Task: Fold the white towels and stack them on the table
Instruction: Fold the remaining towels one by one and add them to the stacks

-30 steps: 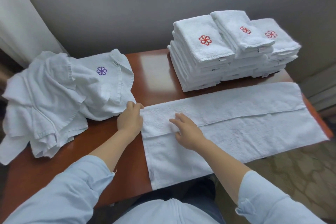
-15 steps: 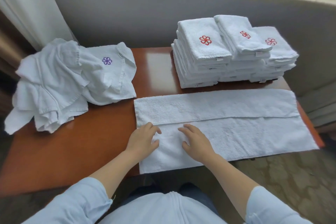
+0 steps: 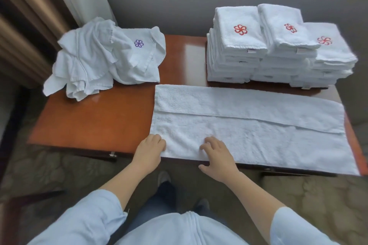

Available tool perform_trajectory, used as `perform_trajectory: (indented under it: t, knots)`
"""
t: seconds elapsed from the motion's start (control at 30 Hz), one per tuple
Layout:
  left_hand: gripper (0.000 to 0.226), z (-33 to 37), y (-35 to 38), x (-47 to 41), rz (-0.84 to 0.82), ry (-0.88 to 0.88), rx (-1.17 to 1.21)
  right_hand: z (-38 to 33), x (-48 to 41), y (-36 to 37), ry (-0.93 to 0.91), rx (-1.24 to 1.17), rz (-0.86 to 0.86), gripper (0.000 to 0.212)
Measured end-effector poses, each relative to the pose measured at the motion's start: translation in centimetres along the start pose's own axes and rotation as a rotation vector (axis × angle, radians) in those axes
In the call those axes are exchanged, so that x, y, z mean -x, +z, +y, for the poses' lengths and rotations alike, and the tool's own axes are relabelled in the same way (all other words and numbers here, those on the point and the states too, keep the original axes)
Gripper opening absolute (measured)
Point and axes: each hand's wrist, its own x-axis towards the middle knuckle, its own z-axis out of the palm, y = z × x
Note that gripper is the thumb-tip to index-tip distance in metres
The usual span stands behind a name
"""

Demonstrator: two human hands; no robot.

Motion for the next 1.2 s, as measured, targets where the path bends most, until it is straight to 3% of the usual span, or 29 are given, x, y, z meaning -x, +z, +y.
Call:
perform_trajectory:
  t: [0.3, 0.53, 0.77, 0.9, 1.03, 1.2]
  knots:
    - [0.007, 1.6, -0.5, 2.5, -0.031, -0.100, 0.078, 0.5, 1.4, -0.3, -0.028, 0.120, 0.032, 0.024]
    - [0.007, 3.9, -1.6, 3.4, -0.128, -0.276, 0.106, 2.4, 3.5, -1.1, -0.007, 0.091, 0.042, 0.024]
    - [0.011, 4.7, -5.3, 0.1, 0.112, -0.442, 0.096, 4.8, 2.4, -5.6, 0.294, -0.199, 0.333, 0.016]
    - [0.013, 4.1, -7.2, -3.4, 0.251, -0.444, 0.007, 4.6, -1.0, -8.2, 0.327, -0.268, 0.565, 0.018]
    - [0.014, 2.6, -8.2, -7.0, 0.263, -0.439, -0.040, 5.1, -5.1, -9.8, 0.353, -0.258, 0.591, 0.023]
    - [0.014, 0.4, -8.0, -11.2, 0.216, -0.388, -0.064, 6.3, -10.0, -9.8, 0.411, -0.230, 0.489, 0.025]
